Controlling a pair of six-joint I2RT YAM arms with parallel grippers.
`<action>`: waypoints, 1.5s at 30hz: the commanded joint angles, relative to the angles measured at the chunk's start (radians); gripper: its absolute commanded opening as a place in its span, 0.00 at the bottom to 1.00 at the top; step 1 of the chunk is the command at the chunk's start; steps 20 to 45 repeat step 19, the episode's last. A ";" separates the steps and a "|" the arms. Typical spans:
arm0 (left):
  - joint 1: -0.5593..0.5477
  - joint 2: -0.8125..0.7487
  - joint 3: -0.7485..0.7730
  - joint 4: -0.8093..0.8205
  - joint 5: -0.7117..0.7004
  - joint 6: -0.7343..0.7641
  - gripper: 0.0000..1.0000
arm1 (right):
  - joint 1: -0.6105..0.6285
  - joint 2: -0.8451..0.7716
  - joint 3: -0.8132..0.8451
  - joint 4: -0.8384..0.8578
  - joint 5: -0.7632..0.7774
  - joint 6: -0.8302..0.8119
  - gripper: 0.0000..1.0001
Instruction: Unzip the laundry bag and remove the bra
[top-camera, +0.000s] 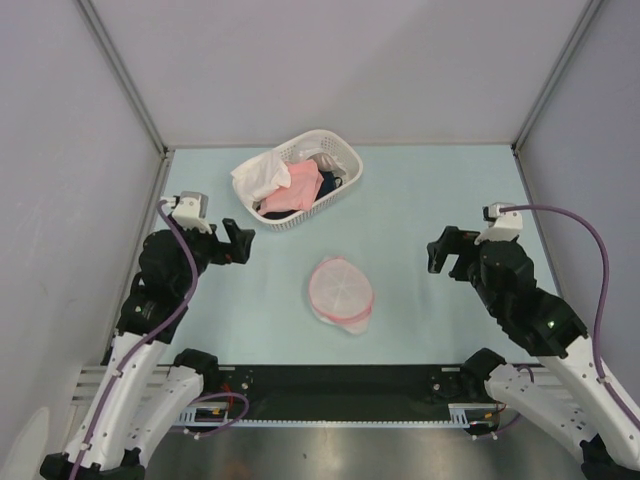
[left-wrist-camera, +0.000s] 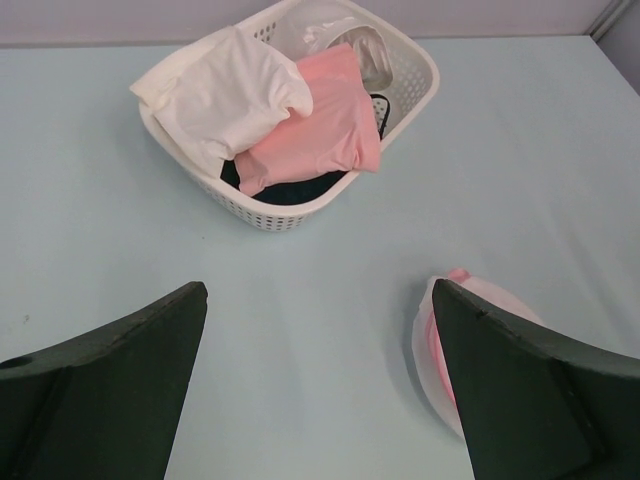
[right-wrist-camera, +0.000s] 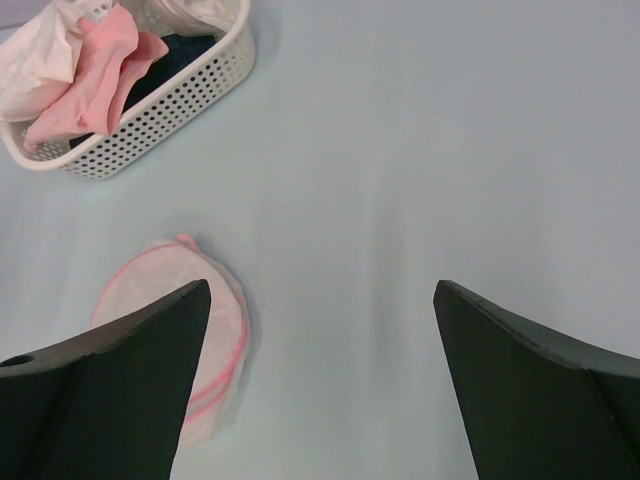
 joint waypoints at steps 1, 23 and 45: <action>0.009 -0.035 -0.014 0.048 -0.048 -0.014 0.99 | -0.004 -0.019 -0.011 -0.024 -0.044 -0.020 1.00; 0.009 -0.064 -0.030 0.068 -0.114 -0.015 1.00 | -0.007 -0.038 -0.019 -0.044 -0.041 -0.030 1.00; 0.009 -0.064 -0.030 0.068 -0.114 -0.015 1.00 | -0.007 -0.038 -0.019 -0.044 -0.041 -0.030 1.00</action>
